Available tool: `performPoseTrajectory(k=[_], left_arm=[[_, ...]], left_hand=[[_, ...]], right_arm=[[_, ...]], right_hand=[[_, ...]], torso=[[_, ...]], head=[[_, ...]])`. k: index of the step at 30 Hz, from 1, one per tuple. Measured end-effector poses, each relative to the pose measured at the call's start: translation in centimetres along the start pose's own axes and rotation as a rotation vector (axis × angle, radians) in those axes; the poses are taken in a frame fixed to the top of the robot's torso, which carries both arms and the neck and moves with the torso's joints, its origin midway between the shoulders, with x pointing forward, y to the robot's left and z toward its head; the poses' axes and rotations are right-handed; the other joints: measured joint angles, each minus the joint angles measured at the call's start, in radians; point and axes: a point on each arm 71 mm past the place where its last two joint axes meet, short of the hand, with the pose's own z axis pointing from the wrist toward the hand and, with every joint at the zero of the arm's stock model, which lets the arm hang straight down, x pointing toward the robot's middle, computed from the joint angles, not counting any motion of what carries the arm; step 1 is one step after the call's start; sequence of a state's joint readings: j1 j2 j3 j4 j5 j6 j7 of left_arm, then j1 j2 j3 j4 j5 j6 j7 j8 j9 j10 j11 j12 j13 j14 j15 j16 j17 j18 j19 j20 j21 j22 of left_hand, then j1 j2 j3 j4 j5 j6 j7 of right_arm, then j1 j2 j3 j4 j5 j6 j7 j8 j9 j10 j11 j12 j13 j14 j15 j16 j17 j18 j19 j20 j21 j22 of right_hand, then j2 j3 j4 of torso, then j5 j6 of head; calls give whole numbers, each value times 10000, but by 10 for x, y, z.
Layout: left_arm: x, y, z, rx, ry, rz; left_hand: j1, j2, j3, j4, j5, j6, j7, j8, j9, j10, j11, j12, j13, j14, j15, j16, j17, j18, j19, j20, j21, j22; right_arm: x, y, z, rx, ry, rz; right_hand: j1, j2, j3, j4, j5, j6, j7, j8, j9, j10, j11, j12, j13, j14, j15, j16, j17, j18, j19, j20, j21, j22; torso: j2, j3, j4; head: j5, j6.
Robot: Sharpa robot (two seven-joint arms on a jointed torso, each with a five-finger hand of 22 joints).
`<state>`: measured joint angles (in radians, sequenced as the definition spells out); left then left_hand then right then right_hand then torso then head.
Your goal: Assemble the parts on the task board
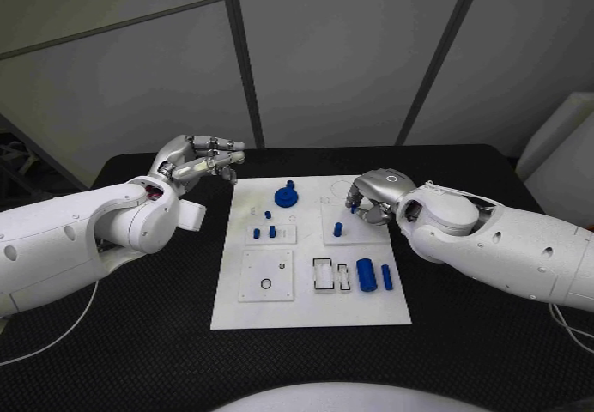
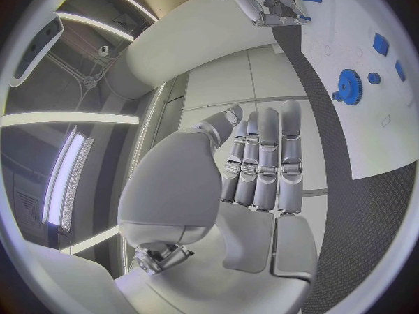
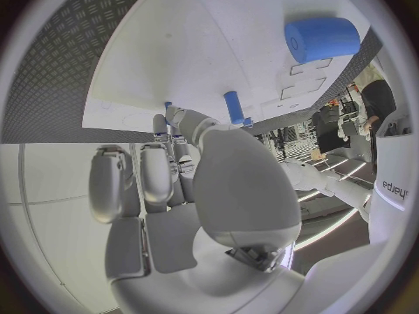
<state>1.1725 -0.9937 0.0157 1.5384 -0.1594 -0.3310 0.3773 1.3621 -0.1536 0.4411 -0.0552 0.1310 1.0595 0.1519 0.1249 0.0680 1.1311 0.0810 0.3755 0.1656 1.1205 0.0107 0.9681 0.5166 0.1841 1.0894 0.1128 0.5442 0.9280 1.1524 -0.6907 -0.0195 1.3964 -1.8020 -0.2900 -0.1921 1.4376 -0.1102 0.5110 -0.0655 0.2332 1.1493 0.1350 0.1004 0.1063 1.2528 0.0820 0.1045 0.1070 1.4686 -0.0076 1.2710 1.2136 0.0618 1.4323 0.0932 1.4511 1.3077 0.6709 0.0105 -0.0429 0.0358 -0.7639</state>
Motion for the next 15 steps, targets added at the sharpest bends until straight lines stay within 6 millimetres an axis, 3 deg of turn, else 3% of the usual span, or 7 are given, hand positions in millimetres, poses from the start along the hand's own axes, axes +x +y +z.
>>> performPoseTrajectory(k=[6,7,9,15], left_arm=[[-2,1,1,-23,-52,22],[-2,1,1,-27,-59,25],[-3,1,1,-33,-73,31],[-3,2,2,-44,-85,34]], left_hand=[[0,0,0,0,0,0,0,0,0,0,0,0,0,0,0,0,1,0,0,0,0,0],[0,0,0,0,0,0,0,0,1,-21,21,0,-1,0,0,0,-2,0,0,0,0,0],[0,0,0,0,0,0,0,0,1,-36,36,0,-1,0,0,0,-12,0,0,0,0,1],[0,0,0,0,0,0,0,0,1,-36,36,0,-1,0,1,0,-12,0,0,0,0,1]], right_arm=[[-6,1,-8,-97,-372,145],[-7,1,-9,-115,-417,172],[-9,3,-13,-181,-526,261],[-17,18,-23,-614,-847,650]], right_hand=[[-48,-48,-57,3,-20,0,0,0,8,0,-1,-1,49,0,1,46,0,0,13,14,0,0],[-73,-73,-57,4,-55,0,0,0,17,94,-94,-3,54,0,1,46,1,0,12,14,0,0],[-76,-71,-57,4,-71,0,0,0,19,110,-110,-4,53,0,1,46,0,1,12,14,0,-1],[-106,-40,-84,31,-74,27,28,-1,13,127,-128,-43,46,0,1,46,1,0,12,14,69,-1]], torso=[[0,-2,0],[0,-2,0],[0,-3,-3],[1,-3,-7]], head=[[-6,22],[-6,24],[0,29],[61,35]])
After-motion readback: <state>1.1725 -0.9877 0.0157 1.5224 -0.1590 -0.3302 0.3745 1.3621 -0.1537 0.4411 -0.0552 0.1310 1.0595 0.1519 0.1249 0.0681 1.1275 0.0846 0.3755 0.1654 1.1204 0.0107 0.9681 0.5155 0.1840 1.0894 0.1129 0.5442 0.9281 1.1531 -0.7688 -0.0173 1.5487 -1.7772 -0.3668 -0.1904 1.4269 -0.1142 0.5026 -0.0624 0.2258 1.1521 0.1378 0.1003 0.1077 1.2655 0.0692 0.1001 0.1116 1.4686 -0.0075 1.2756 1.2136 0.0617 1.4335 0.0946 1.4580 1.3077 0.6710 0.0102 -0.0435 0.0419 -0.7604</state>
